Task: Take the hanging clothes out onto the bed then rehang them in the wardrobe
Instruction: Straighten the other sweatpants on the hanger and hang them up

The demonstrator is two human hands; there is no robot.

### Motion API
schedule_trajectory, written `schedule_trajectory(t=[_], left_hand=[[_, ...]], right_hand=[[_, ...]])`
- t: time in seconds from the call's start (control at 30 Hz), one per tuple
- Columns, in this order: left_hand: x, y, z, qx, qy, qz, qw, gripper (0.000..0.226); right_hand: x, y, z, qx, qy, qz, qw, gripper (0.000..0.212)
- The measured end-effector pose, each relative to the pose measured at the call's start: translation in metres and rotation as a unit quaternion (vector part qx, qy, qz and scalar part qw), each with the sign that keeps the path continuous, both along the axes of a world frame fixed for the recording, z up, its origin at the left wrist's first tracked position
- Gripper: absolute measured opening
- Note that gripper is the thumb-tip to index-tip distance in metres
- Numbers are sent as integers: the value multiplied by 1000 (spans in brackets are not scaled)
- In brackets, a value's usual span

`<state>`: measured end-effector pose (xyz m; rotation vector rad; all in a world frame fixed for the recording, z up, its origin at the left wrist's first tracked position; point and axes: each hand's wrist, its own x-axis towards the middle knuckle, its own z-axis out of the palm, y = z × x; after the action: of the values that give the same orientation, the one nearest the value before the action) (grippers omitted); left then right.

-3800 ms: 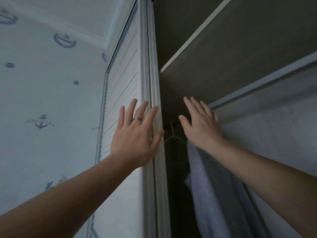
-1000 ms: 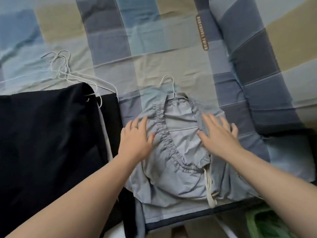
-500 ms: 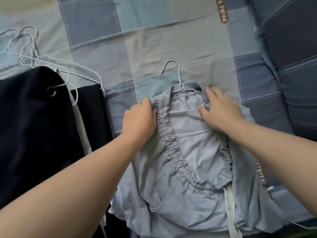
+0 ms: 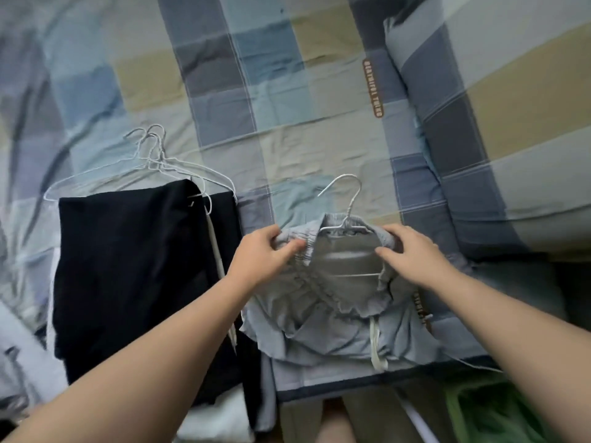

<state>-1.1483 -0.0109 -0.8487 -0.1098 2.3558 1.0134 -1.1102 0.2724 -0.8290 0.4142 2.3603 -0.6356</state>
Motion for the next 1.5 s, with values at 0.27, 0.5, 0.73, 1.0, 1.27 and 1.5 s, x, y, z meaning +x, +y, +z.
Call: schedule_trajectory(t=[0.27, 0.5, 0.73, 1.0, 1.27, 1.5], left_hand=[[15, 9, 156, 17, 30, 5, 999, 52], [11, 18, 279, 36, 120, -4, 992, 53], [16, 0, 370, 16, 253, 77, 964, 47], [33, -32, 454, 32, 378, 80, 922, 42], [47, -39, 500, -2, 487, 18, 873, 45], [70, -57, 483, 61, 497, -61, 864, 76]], right_hand=[[43, 13, 157, -142, 123, -152, 970, 19], [48, 16, 277, -206, 281, -224, 910, 20], [40, 12, 392, -401, 342, -231, 818, 18], [51, -2, 466, -349, 298, -19, 889, 6], [97, -57, 504, -219, 369, 42, 902, 6], [168, -129, 502, -198, 494, -121, 838, 25]])
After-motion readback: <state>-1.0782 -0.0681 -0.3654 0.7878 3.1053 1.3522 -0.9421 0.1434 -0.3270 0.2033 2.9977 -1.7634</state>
